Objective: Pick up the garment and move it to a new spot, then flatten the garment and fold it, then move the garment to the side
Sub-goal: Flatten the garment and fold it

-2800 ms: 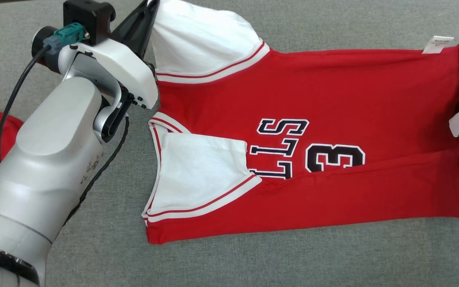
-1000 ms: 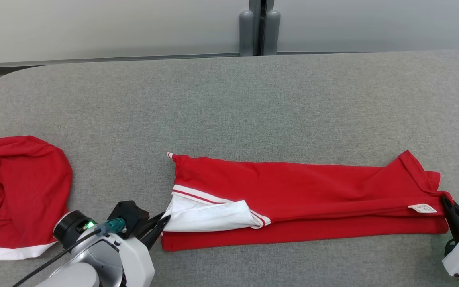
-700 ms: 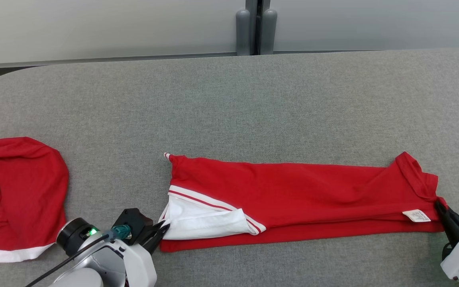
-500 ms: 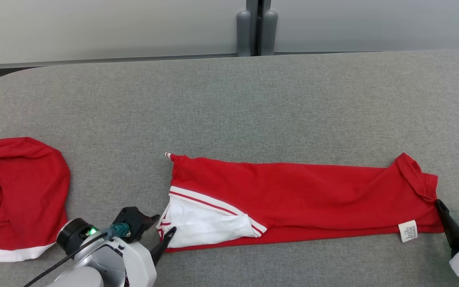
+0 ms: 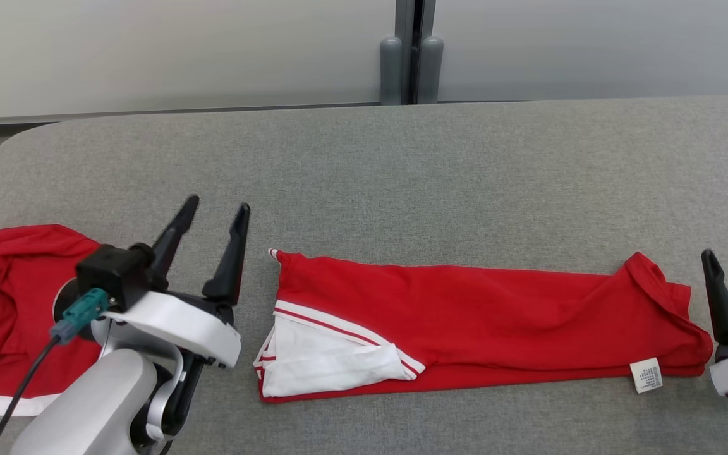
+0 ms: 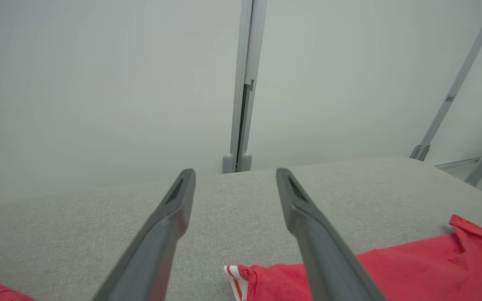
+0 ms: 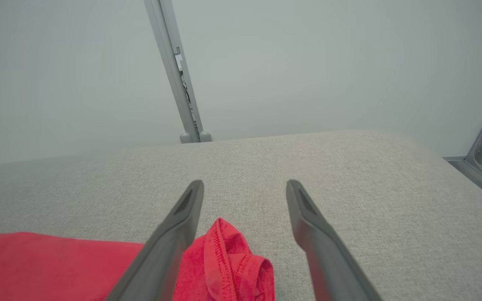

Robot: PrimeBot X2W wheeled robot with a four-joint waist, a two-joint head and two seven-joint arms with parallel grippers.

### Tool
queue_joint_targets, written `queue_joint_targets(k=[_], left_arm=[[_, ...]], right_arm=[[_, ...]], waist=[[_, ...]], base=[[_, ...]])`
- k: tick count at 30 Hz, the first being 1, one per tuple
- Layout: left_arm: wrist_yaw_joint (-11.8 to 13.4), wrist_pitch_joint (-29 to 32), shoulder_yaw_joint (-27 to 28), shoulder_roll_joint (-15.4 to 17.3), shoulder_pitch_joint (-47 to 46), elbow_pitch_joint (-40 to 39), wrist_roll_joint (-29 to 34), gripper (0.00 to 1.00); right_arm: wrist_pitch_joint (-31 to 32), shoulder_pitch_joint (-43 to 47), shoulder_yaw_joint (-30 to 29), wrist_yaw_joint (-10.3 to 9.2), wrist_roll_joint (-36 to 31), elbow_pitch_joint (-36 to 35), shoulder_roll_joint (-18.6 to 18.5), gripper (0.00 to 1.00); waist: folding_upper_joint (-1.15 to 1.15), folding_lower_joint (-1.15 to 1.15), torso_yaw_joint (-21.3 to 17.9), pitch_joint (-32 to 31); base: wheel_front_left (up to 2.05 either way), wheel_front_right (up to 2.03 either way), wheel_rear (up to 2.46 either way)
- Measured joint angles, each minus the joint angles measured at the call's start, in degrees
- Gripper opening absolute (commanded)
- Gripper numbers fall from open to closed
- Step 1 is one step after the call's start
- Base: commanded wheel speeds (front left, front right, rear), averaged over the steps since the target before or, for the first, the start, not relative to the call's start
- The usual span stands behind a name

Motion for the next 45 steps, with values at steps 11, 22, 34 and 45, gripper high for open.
queue_joint_targets(k=[11,22,34,45], left_arm=[[-2.9,-0.5,22.1,-16.9,13.1,-0.5,18.7,1.00],[-12.0,-0.5,30.6,-24.8,18.8,4.0,29.0,1.00],[-15.3,-0.5,31.8,-25.8,18.4,6.7,30.8,1.00],[-14.8,-0.5,29.1,-25.9,18.1,7.7,29.9,1.00]], right_arm=[[-0.6,5.1,-9.5,0.00,-16.1,-13.4,14.0,1.00],[-0.6,7.8,-10.4,0.00,-20.0,-14.7,17.3,1.00],[-0.6,4.9,-11.9,0.00,-22.9,-5.9,16.5,1.00],[1.2,1.4,-17.8,0.01,-23.0,3.6,18.1,1.00]], waist=[[0.00,0.00,0.3,-0.8],[0.00,0.00,1.3,-1.3],[0.00,0.00,3.1,0.3],[0.00,0.00,3.8,1.0]], base=[[0.00,0.00,0.00],[0.00,0.00,0.00],[0.00,0.00,0.00],[0.00,0.00,0.00]])
